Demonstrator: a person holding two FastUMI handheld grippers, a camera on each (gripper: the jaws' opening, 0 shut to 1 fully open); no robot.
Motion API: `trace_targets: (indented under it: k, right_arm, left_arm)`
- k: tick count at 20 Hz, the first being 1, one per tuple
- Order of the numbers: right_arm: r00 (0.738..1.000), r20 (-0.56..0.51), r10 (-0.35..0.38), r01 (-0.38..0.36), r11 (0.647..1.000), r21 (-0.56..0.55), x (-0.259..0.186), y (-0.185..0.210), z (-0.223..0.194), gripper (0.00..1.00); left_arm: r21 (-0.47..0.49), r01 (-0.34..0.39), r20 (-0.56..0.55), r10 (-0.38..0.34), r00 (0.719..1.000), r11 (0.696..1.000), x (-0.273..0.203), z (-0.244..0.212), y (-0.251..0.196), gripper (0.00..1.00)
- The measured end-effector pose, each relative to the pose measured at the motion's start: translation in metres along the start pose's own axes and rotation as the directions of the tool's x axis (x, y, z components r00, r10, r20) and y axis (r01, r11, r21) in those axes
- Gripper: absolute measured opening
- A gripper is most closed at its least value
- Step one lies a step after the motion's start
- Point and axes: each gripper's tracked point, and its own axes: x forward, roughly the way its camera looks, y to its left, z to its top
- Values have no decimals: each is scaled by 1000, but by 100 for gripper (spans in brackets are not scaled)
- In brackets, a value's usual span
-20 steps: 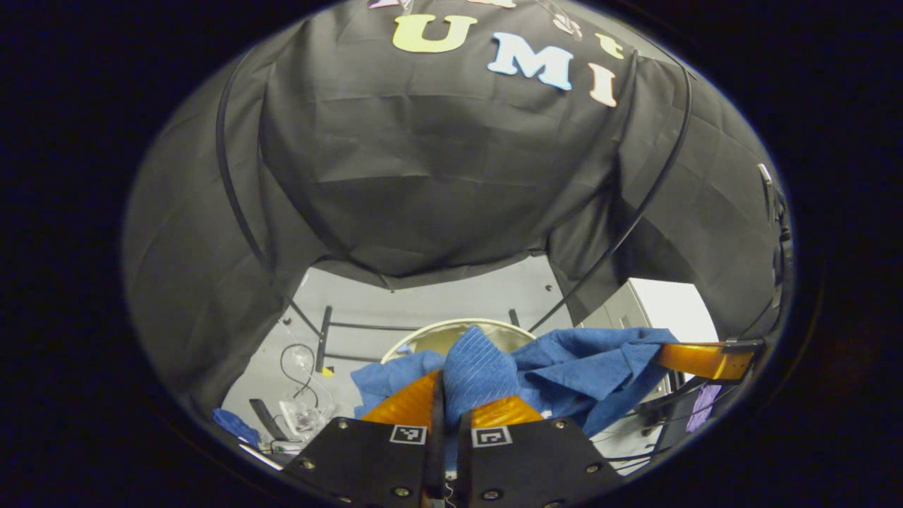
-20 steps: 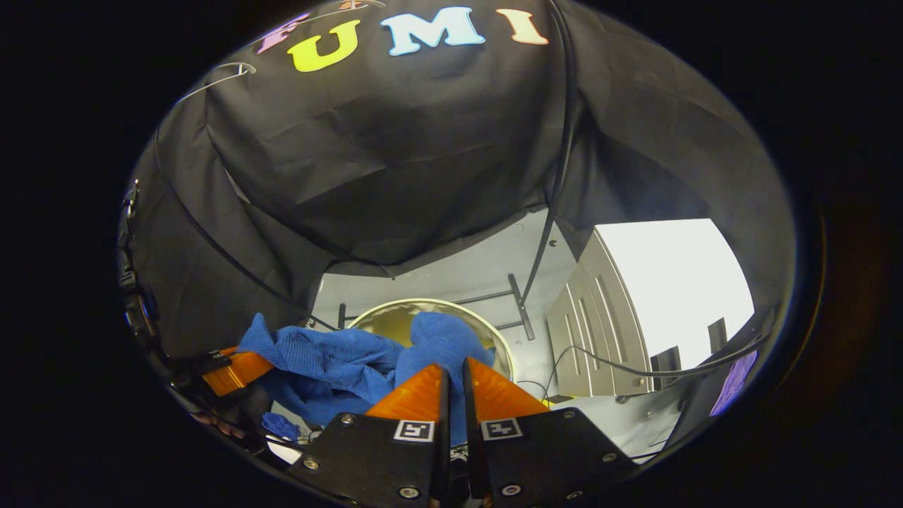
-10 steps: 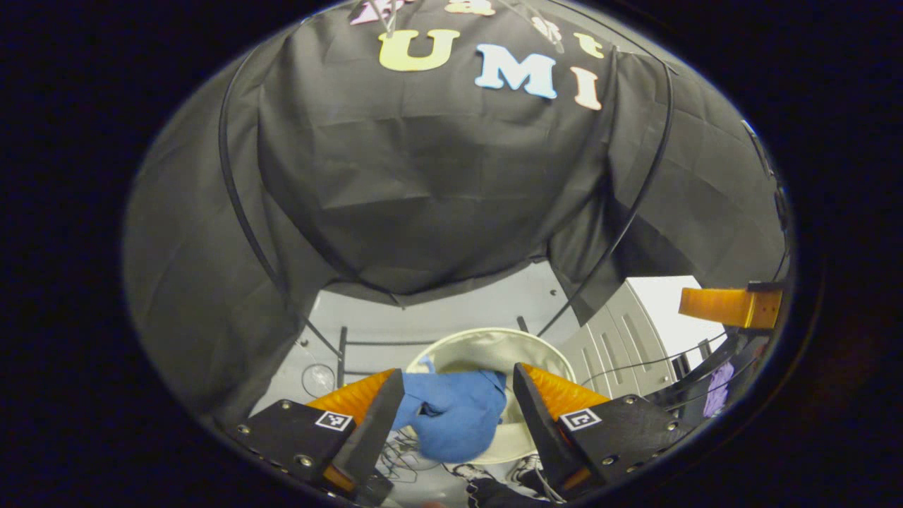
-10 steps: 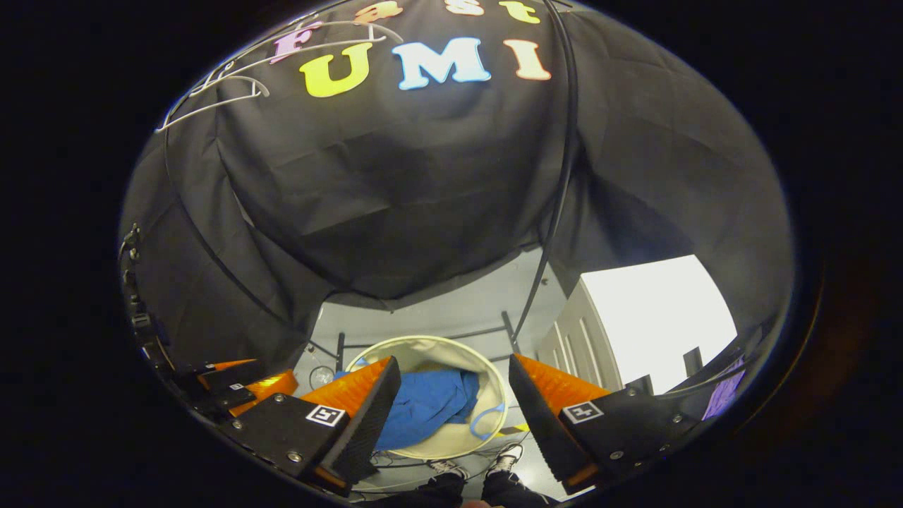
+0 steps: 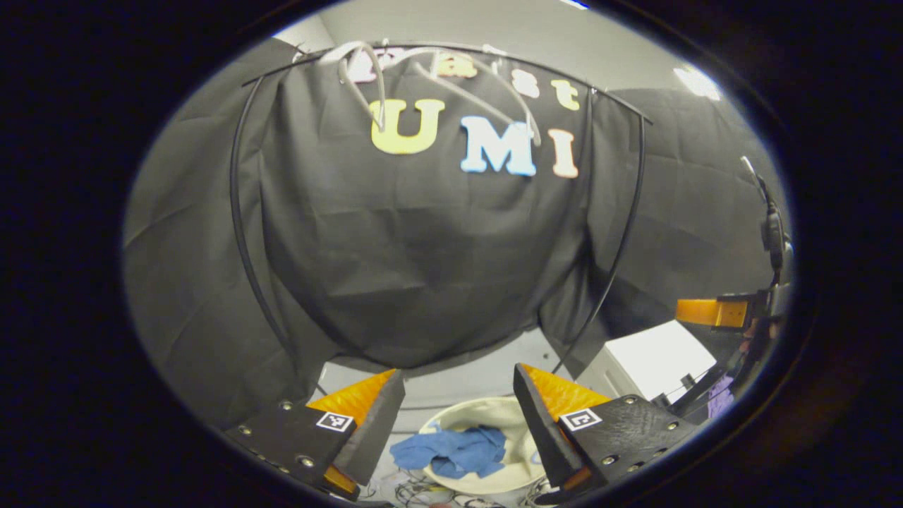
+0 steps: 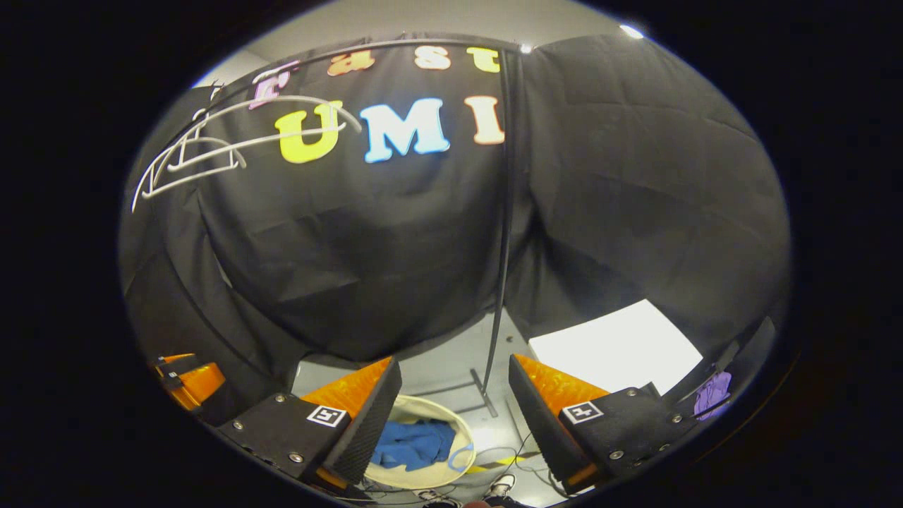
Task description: Grasp the clothes on the hanger with both hands and then place them into the laundry hamper below.
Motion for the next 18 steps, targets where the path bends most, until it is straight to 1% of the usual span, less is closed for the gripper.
trace_targets:
  k: [2, 3, 4, 5, 6, 7, 8, 9, 10, 11, 12, 14, 15, 16, 17, 18]
  right_arm:
    - [996, 88, -6, 6, 1000, 3, -7, -7, 34, 95]
    - [991, 133, 0, -1, 1000, 7, -11, -10, 52, 95]
    - [984, 176, 9, -11, 1000, 11, -16, -13, 68, 92]
    - [977, 214, 22, -25, 1000, 13, -20, -16, 84, 95]
    - [967, 253, 38, -42, 999, 10, -23, -20, 98, 92]
    - [956, 289, 56, -59, 998, 2, -25, -26, 114, 92]
    - [943, 326, 72, -74, 997, -8, -29, -34, 128, 95]
    - [929, 357, 93, -92, 996, -18, -32, -43, 143, 92]
    - [918, 379, 115, -113, 993, -28, -35, -53, 154, 92]
    - [907, 400, 135, -131, 991, -38, -37, -65, 165, 95]
    - [895, 423, 144, -138, 989, -44, -38, -82, 177, 92]
    - [877, 455, 154, -143, 988, -58, -38, -116, 193, 92]
    - [873, 464, 152, -140, 988, -61, -38, -134, 197, 92]
    - [867, 472, 158, -143, 987, -67, -38, -149, 199, 94]
    - [861, 482, 161, -144, 987, -72, -40, -164, 199, 94]
    - [849, 505, 159, -141, 987, -74, -40, -180, 202, 92]
  left_arm:
    - [-17, -27, 88, 28, 996, 1000, -17, 47, -4, 96]
    - [-27, -37, 130, 40, 991, 999, -29, 70, -7, 90]
    - [-35, -45, 171, 51, 984, 998, -39, 92, -11, 84]
    - [-40, -56, 207, 63, 976, 998, -46, 106, -12, 85]
    - [-46, -69, 237, 78, 968, 997, -54, 122, -15, 85]
    - [-52, -86, 263, 96, 960, 995, -64, 131, -23, 86]
    - [-63, -108, 287, 121, 950, 992, -71, 143, -32, 87]
    - [-77, -130, 306, 147, 940, 989, -80, 155, -40, 87]
    - [-88, -147, 322, 167, 932, 985, -87, 166, -50, 88]
    - [-101, -158, 349, 184, 919, 982, -96, 179, -65, 88]
    - [-118, -165, 381, 198, 903, 979, -99, 190, -78, 89]
    - [-174, -204, 417, 260, 871, 963, -110, 196, -100, 90]
    - [-203, -217, 434, 286, 854, 955, -115, 194, -109, 90]
    - [-228, -217, 454, 300, 839, 949, -123, 197, -118, 91]
    - [-245, -203, 480, 300, 824, 948, -129, 200, -130, 91]
    - [-255, -190, 512, 299, 805, 948, -138, 204, -139, 92]
